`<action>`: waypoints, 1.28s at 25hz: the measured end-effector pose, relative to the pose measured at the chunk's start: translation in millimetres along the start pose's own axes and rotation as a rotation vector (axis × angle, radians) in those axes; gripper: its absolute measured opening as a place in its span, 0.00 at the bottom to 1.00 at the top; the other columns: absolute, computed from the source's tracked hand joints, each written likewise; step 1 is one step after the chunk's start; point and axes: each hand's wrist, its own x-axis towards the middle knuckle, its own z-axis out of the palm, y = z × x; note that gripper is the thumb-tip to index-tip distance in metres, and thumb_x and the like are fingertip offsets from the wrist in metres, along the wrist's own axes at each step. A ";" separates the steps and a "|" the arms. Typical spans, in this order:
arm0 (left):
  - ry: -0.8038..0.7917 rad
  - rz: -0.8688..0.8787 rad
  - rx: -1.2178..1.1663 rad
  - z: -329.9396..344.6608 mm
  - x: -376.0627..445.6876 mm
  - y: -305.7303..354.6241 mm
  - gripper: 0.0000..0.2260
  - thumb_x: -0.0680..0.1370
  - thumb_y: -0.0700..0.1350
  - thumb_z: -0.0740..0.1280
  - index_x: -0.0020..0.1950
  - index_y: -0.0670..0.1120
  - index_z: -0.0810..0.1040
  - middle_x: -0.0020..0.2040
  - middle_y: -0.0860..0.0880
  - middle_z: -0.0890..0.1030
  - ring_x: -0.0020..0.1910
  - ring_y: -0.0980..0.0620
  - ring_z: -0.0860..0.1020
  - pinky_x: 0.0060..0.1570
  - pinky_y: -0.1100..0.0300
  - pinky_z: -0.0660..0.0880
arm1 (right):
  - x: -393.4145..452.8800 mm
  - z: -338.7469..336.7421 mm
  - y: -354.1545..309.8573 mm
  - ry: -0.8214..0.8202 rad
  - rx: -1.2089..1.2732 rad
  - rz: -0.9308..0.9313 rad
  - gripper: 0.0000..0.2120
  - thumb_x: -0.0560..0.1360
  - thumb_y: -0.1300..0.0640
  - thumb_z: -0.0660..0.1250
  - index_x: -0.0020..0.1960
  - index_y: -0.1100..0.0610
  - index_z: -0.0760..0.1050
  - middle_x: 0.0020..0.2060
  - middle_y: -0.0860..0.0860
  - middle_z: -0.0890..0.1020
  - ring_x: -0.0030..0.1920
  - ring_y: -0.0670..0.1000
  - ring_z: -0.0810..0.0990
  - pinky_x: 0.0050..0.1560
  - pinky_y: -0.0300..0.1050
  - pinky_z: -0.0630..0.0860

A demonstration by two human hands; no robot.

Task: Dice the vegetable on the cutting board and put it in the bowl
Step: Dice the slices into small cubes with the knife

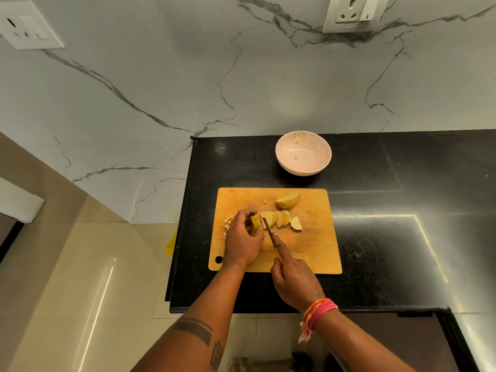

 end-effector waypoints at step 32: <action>-0.037 0.123 0.464 -7.3 -22.0 -11.2 0.17 0.82 0.44 0.67 0.71 0.49 0.77 0.71 0.53 0.76 0.71 0.54 0.68 0.70 0.64 0.62 | -8.5 5.4 -3.2 0.053 -0.186 -0.047 0.29 0.84 0.51 0.54 0.83 0.44 0.48 0.31 0.49 0.78 0.27 0.50 0.73 0.27 0.48 0.66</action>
